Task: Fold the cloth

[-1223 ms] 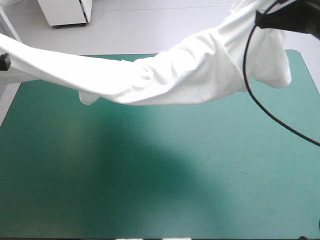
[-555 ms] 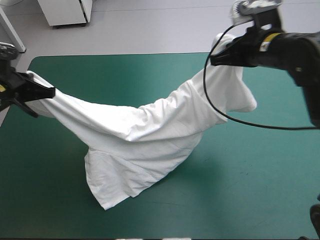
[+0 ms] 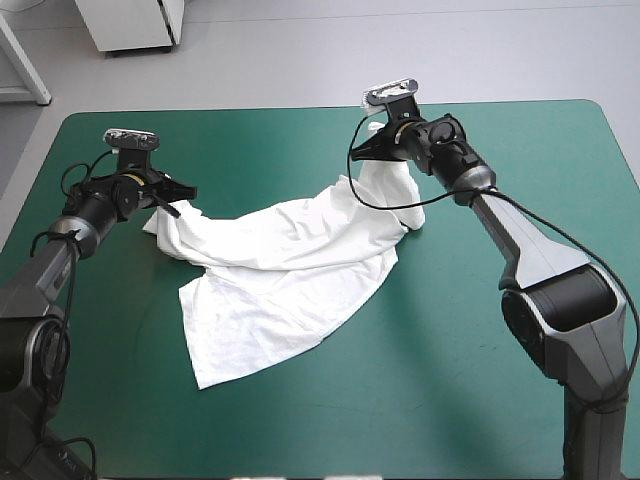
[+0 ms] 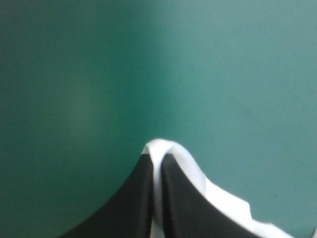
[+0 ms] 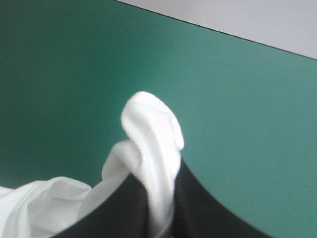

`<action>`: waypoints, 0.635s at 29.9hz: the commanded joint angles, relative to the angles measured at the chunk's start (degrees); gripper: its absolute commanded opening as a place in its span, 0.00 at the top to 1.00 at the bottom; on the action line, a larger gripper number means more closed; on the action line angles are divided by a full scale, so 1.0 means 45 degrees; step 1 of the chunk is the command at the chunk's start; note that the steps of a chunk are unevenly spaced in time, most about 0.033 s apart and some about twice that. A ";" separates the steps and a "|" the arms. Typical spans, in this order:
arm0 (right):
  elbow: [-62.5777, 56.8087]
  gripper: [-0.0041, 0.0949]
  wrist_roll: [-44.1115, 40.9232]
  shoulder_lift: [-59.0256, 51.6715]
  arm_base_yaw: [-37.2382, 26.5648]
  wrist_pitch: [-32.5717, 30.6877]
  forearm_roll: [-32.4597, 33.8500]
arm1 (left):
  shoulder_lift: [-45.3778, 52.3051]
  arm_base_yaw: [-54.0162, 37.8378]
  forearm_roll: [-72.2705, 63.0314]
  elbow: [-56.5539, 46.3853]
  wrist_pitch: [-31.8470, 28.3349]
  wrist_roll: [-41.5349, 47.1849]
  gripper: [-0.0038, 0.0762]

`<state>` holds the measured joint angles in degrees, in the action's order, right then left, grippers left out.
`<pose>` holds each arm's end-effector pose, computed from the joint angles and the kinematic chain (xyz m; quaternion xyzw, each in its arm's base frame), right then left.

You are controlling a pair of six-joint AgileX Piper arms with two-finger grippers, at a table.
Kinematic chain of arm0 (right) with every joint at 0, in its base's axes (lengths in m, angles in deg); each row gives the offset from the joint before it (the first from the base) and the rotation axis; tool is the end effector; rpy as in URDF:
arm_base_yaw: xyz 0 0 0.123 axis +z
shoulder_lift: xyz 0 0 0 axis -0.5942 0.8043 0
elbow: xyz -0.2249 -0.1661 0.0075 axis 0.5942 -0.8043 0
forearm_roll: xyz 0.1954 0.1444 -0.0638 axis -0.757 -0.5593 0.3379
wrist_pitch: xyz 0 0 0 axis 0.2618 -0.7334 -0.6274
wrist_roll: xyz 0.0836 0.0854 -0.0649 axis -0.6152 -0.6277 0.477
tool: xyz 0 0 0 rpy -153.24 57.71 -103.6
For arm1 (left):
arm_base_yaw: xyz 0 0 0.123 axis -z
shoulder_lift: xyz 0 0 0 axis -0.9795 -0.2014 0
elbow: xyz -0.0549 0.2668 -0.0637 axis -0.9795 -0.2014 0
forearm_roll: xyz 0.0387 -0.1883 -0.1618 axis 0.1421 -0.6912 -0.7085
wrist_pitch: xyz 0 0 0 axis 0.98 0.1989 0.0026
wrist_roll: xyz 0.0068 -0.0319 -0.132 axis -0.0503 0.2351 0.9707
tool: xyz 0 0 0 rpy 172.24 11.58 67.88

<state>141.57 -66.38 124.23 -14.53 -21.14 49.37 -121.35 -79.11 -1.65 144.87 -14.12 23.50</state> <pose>0.4906 0.1870 0.2829 -0.1633 0.8730 0.0502 0.4569 0.4346 0.0045 0.2325 0.0580 0.8986 0.0294 0.4339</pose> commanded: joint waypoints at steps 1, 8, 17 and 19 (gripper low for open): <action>0.0876 0.57 -0.0931 -0.0573 -0.0541 0.0986 -0.0256 | 0.0021 0.0034 -0.0160 0.0648 -0.2125 0.0364 0.67; 0.2739 0.03 -0.0741 -0.0884 -0.1404 -0.4099 -0.0343 | 0.0315 0.0056 0.0132 0.2346 0.0884 0.0389 0.19; 0.1976 0.27 0.0157 -0.2843 -0.1743 -0.8151 0.1077 | 0.2167 0.0079 -0.2155 0.4579 1.0316 0.0151 0.27; 0.1296 0.31 0.0157 -0.3304 -0.1907 -0.8127 0.1077 | 0.2524 0.0131 -0.2473 0.4214 1.2588 -0.0101 0.27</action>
<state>148.89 -66.63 114.93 -21.85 -58.59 52.58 -114.31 -79.09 -9.30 163.62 30.72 24.03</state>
